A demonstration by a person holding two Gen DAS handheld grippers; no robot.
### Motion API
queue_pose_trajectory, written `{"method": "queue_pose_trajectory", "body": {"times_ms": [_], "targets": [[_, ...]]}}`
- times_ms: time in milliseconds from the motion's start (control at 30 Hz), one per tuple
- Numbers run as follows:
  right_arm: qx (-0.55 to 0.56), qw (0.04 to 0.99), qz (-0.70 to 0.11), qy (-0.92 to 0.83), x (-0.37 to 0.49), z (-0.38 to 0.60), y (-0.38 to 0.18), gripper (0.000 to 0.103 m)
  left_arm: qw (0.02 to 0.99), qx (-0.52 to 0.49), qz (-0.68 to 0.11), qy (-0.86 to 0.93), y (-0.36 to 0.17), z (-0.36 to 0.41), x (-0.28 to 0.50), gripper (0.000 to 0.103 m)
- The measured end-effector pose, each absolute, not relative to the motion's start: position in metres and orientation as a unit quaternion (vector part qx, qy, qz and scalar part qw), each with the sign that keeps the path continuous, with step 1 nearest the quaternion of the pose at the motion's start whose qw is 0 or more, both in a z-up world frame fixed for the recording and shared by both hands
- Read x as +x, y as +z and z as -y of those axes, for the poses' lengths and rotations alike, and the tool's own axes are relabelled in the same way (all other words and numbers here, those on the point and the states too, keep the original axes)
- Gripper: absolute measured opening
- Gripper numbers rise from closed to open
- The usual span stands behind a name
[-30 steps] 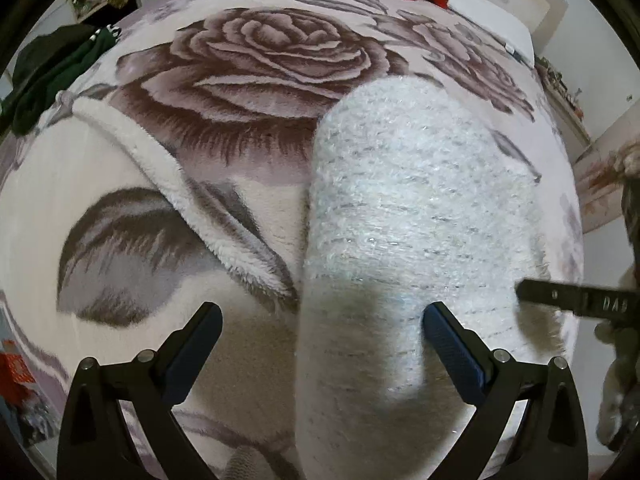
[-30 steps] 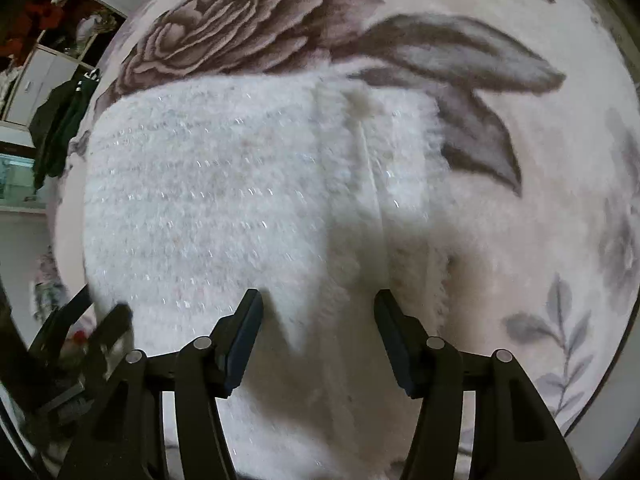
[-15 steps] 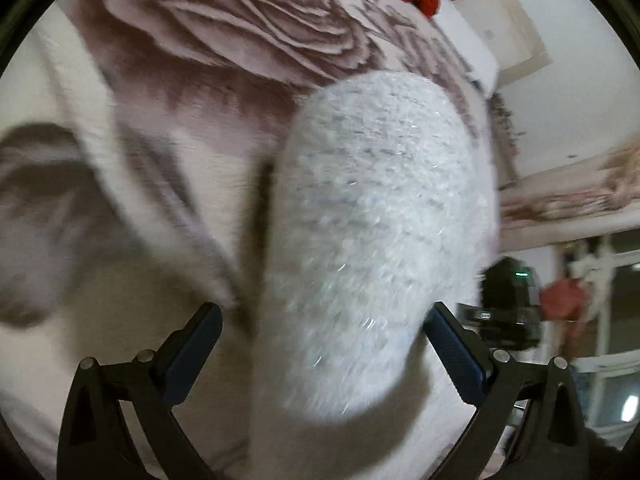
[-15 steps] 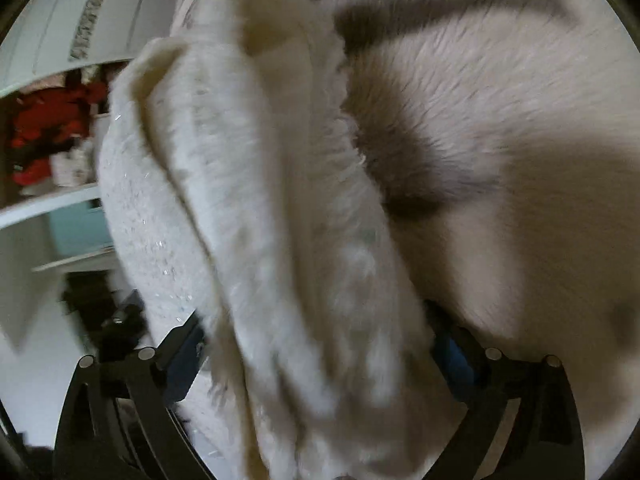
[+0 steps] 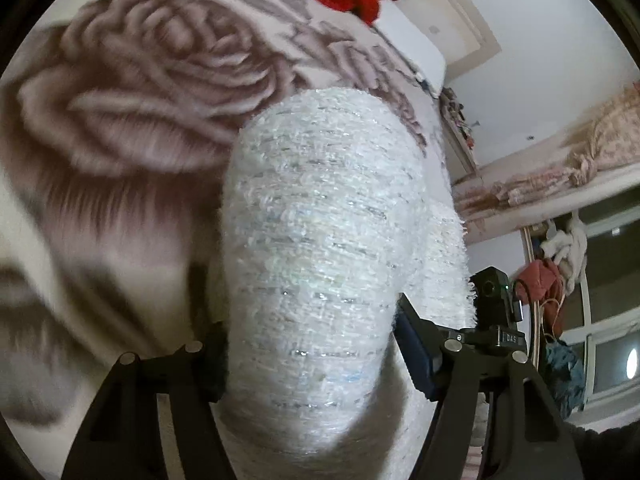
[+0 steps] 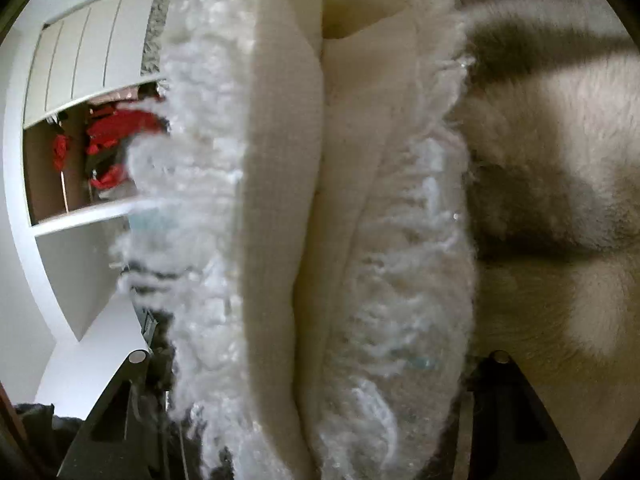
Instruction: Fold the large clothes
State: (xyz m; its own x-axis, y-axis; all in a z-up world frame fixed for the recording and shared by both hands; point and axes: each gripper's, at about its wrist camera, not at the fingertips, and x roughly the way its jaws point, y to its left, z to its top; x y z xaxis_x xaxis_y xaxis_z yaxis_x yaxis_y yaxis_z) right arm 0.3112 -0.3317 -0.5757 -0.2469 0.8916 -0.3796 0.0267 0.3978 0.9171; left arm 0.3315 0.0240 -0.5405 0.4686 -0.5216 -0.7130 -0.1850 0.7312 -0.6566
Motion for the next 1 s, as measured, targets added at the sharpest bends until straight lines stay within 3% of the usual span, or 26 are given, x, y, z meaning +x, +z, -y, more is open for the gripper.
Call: {"method": "queue_pose_trajectory", "body": {"times_ms": [367,667,833,1000], "targets": [[0.370,0.580,-0.613,0.389,0.444,0.303,-0.524,0.057,0.801,-0.299,-0.488,-0.175,-0.511,-0.059,0.520,0.066],[0.355,0.624,-0.613,0.331,0.581,0.256,-0.567,0.057,0.770,-0.298,-0.525,-0.204,-0.600,-0.084,0.673,0.066],[0.357,0.620,-0.627,0.309,0.595,0.250,-0.613,0.058,0.761,-0.295,-0.532,-0.224,-0.620,-0.084,0.679,0.072],[0.340,0.628,-0.643,0.276,0.604,0.258,-0.601,0.073,0.775,-0.268,-0.540,-0.187,-0.592,-0.082,0.663,0.072]]}}
